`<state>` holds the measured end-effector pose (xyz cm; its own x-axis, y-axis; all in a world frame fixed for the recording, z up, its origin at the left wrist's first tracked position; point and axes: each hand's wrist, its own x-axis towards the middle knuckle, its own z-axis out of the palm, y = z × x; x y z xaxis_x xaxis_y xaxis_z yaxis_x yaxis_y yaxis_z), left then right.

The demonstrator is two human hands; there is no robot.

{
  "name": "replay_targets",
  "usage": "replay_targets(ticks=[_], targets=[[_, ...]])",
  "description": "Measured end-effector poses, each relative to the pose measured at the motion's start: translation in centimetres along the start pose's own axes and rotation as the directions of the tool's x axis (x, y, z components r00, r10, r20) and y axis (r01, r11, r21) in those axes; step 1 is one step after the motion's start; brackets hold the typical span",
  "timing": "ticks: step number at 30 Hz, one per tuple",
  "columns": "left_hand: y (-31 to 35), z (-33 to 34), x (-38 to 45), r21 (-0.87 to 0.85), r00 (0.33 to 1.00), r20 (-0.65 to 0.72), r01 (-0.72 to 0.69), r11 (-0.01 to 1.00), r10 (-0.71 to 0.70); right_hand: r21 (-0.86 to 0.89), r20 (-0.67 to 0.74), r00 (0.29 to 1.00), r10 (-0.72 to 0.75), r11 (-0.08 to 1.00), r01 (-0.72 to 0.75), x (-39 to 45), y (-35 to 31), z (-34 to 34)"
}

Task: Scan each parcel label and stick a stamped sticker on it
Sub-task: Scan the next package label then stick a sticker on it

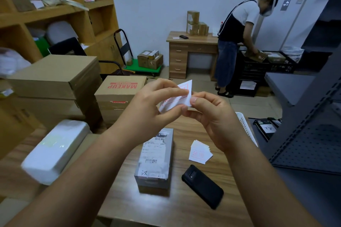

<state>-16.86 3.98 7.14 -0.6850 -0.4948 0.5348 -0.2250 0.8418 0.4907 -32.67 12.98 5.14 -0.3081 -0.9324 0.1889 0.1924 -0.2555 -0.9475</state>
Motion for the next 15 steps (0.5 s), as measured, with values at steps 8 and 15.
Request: replay_targets(ticks=[8, 15], targets=[[-0.1, -0.7, -0.2, -0.010, 0.998, -0.053, 0.015, 1.000, -0.016, 0.167, 0.091, 0.996, 0.010, 0.986, -0.026, -0.3, -0.3, 0.8], [-0.2, -0.9, -0.2, -0.046, 0.997, -0.063, 0.040, 0.998, -0.043, 0.149, 0.085, 0.996, -0.008, 0.989, -0.005, -0.2, -0.4, 1.3]])
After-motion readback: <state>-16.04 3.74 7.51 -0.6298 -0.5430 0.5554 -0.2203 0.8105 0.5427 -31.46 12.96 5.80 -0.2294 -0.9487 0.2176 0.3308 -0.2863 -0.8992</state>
